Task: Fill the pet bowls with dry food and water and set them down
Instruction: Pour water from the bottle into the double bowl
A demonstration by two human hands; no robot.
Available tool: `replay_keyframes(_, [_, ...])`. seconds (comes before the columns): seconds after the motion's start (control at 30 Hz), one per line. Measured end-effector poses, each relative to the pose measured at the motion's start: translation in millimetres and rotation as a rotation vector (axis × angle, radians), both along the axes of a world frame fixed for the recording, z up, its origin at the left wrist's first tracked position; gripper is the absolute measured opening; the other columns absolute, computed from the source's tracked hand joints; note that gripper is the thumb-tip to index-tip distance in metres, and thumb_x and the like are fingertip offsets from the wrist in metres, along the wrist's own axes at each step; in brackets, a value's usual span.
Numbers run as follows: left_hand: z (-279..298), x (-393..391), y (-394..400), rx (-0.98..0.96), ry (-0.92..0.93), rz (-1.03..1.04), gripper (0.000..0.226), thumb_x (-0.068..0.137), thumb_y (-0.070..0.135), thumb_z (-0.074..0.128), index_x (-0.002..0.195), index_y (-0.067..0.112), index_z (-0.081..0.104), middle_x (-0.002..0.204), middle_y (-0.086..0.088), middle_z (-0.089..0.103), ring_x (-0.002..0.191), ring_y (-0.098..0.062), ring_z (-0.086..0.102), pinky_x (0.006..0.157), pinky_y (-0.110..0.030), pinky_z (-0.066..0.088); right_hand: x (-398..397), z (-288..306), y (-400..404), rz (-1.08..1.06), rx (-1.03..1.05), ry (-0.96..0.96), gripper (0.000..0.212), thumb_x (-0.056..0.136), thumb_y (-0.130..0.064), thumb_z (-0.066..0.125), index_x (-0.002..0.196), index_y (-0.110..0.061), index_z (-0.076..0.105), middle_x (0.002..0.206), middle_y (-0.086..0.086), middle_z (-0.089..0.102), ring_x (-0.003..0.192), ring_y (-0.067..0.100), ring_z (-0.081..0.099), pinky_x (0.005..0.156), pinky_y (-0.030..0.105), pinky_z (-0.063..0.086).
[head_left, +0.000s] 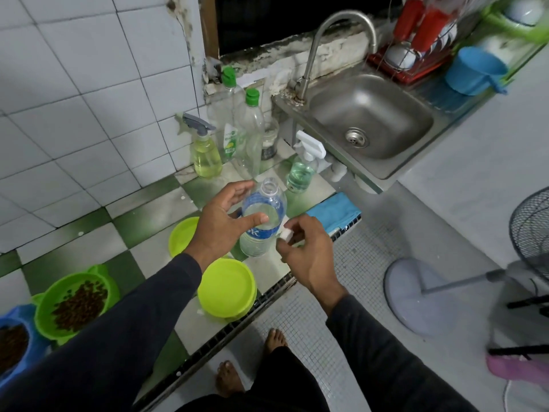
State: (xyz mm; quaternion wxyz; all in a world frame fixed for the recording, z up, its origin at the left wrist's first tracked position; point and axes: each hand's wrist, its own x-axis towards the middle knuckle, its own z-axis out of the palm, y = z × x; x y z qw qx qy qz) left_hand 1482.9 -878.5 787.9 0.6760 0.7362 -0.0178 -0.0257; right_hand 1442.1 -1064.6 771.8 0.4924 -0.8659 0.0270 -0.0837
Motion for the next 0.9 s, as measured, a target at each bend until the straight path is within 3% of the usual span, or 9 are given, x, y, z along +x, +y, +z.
replay_keyframes(0.13, [-1, 0, 1, -0.005, -0.017, -0.002, 0.063, 0.073, 0.013, 0.090, 0.128, 0.029, 0.063, 0.136, 0.008, 0.064, 0.130, -0.008, 0.057, 0.107, -0.044, 0.052, 12, 51, 0, -0.050, 0.082, -0.105, 0.024, 0.067, -0.028, 0.071, 0.083, -0.032, 0.055, 0.089, -0.004, 0.061, 0.075, 0.014, 0.064, 0.060, 0.045, 0.059])
replay_keyframes(0.27, [-3, 0, 1, 0.006, 0.004, -0.017, 0.079, 0.070, 0.024, 0.092, 0.140, 0.030, 0.056, 0.142, 0.012, 0.060, 0.133, -0.006, 0.054, 0.111, -0.043, 0.048, 26, 83, 1, -0.026, 0.073, -0.203, 0.024, 0.072, -0.021, 0.076, 0.086, -0.023, 0.057, 0.087, -0.003, 0.066, 0.080, 0.017, 0.066, 0.067, 0.047, 0.058])
replay_keyframes(0.4, [-14, -8, 2, 0.060, 0.064, -0.048, 0.091, 0.064, 0.034, 0.095, 0.141, 0.048, 0.047, 0.141, 0.031, 0.053, 0.131, 0.010, 0.048, 0.109, -0.033, 0.043, 40, 103, 0, 0.076, -0.042, -0.214, 0.021, 0.079, -0.018, 0.081, 0.084, -0.019, 0.060, 0.089, -0.006, 0.069, 0.084, 0.008, 0.066, 0.070, 0.035, 0.059])
replay_keyframes(0.5, [-29, -10, 6, 0.102, 0.111, -0.057, 0.101, 0.063, 0.036, 0.098, 0.147, 0.044, 0.044, 0.145, 0.022, 0.054, 0.138, 0.000, 0.046, 0.113, -0.042, 0.044, 48, 111, -1, 0.194, -0.186, -0.202, 0.021, 0.082, -0.021, 0.081, 0.082, -0.020, 0.060, 0.095, -0.006, 0.070, 0.088, 0.010, 0.063, 0.072, 0.034, 0.057])
replay_keyframes(0.63, [-38, -10, 4, 0.097, 0.107, -0.053, 0.095, 0.064, 0.026, 0.097, 0.144, 0.040, 0.049, 0.140, 0.018, 0.060, 0.136, -0.002, 0.049, 0.112, -0.044, 0.048, 59, 114, 1, 0.320, -0.290, -0.170, 0.016, 0.083, -0.017, 0.080, 0.090, -0.020, 0.066, 0.096, -0.004, 0.071, 0.087, 0.013, 0.061, 0.077, 0.038, 0.055])
replay_keyframes(0.77, [-43, -6, -1, 0.129, 0.089, -0.027, 0.088, 0.066, 0.023, 0.096, 0.142, 0.035, 0.053, 0.134, 0.015, 0.065, 0.129, -0.004, 0.056, 0.108, -0.040, 0.052, 64, 111, 1, 0.396, -0.395, -0.228, 0.022, 0.083, -0.008, 0.079, 0.103, -0.013, 0.075, 0.100, -0.001, 0.073, 0.090, 0.016, 0.062, 0.082, 0.034, 0.054])
replay_keyframes(0.9, [-46, -1, -1, 0.144, 0.090, -0.009, 0.081, 0.065, 0.021, 0.097, 0.135, 0.032, 0.057, 0.126, 0.013, 0.068, 0.122, -0.005, 0.060, 0.102, -0.037, 0.055, 69, 108, 1, 0.445, -0.498, -0.296, 0.028, 0.081, -0.004, 0.079, 0.109, -0.012, 0.078, 0.109, 0.004, 0.076, 0.101, 0.026, 0.067, 0.088, 0.024, 0.043])
